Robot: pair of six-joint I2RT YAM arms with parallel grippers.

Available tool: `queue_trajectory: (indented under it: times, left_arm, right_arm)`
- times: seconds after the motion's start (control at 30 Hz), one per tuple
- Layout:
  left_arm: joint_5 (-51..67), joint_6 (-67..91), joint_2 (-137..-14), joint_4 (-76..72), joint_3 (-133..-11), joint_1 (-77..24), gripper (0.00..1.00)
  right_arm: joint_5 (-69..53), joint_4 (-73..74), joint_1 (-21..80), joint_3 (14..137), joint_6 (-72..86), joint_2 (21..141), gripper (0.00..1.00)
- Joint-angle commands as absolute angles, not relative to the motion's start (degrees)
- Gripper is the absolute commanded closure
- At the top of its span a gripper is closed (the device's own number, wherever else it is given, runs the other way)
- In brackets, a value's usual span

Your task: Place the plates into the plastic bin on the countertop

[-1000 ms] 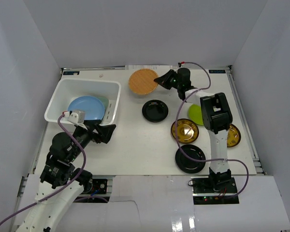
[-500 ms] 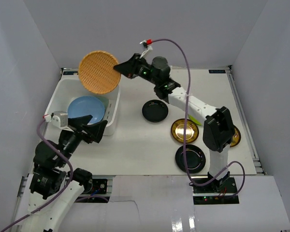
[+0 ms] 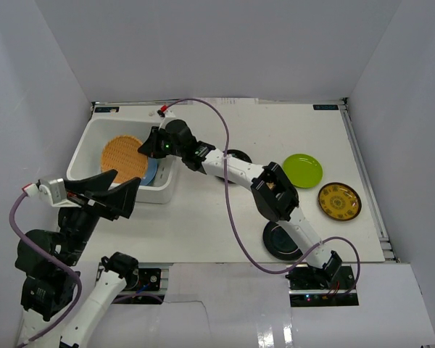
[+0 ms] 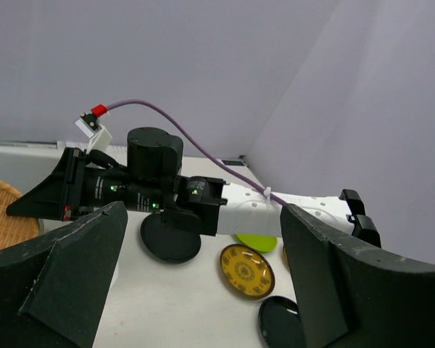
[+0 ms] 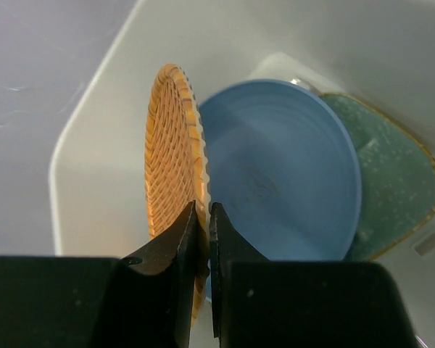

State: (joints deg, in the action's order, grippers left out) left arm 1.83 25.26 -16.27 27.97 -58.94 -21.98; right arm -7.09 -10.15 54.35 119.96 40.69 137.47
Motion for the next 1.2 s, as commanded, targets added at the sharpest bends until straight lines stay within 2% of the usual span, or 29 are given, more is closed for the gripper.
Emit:
queue_trajectory:
  times: [0.0,0.1,0.13,0.17,0.23,0.33,0.47,0.63,0.77,0.8,0.87,0.93,0.97,1.0,1.07,1.17]
  left_arm:
    - [1.8,26.7,-17.4,31.6,-57.9,-22.2,0.02]
    - [1.9,27.8,-18.2,32.3,-57.3,-22.2,0.02]
    - [1.8,28.1,-18.5,32.4,-57.2,-22.3,0.02]
    - [1.8,28.6,-18.9,32.7,-57.2,-22.3,0.02]
    - [1.8,29.9,-20.6,33.7,-57.3,-22.2,0.02]
    - [0.9,31.5,-23.3,35.5,-58.3,-22.3,0.02]
    - [1.1,34.5,-26.7,36.9,-59.3,-22.3,0.02]
    - [10.8,38.7,-32.5,33.0,-57.9,-22.2,0.02]
    - [19.2,43.4,-39.1,24.2,-53.0,-22.3,0.02]
    - [20.8,44.5,-40.8,22.3,-51.9,-22.4,0.02]
    - [23.2,48.7,-44.4,15.7,-47.5,-23.2,0.04]
    - [20.0,50.6,-46.4,12.5,-45.3,-25.2,0.15]
    - [15.0,52.0,-49.3,11.0,-44.4,-28.4,0.26]
    - [12.5,52.6,-51.1,10.1,-44.4,-30.5,0.26]
    - [4.5,53.7,-56.0,8.9,-46.0,-37.1,0.29]
    - [-5.4,55.7,-68.0,9.0,-50.5,-45.9,0.29]
  right_arm:
    - [-2.0,-11.4,54.4,123.4,39.9,136.2,0.92]
    - [-0.4,-10.3,55.1,122.5,39.2,136.3,0.75]
    - [-0.4,-9.5,55.3,123.0,38.8,136.2,0.57]
    - [1.5,-9.1,55.5,123.2,38.2,136.2,0.50]
    - [2.5,-7.6,55.6,124.2,37.2,135.6,0.38]
    - [4.4,-6.8,55.5,123.4,35.3,132.8,0.28]
    - [6.9,-7.1,55.0,116.3,31.5,124.0,0.27]
    - [8.2,-7.5,50.4,100.4,29.8,110.2,0.25]
    - [7.5,-12.9,42.5,76.3,31.1,90.2,0.31]
    - [6.9,-14.1,40.8,65.8,31.8,86.5,0.36]
    - [5.9,-15.3,35.1,56.6,33.7,75.8,0.40]
    - [6.6,-14.5,31.5,45.4,34.1,66.2,0.45]
    - [7.6,-13.2,27.8,38.7,35.4,62.8,0.50]
    - [7.6,-13.2,26.0,38.7,36.4,59.8,0.52]
    - [7.0,-12.1,20.5,30.1,38.6,50.8,0.54]
    - [5.9,-8.6,14.4,24.3,39.2,42.6,0.55]
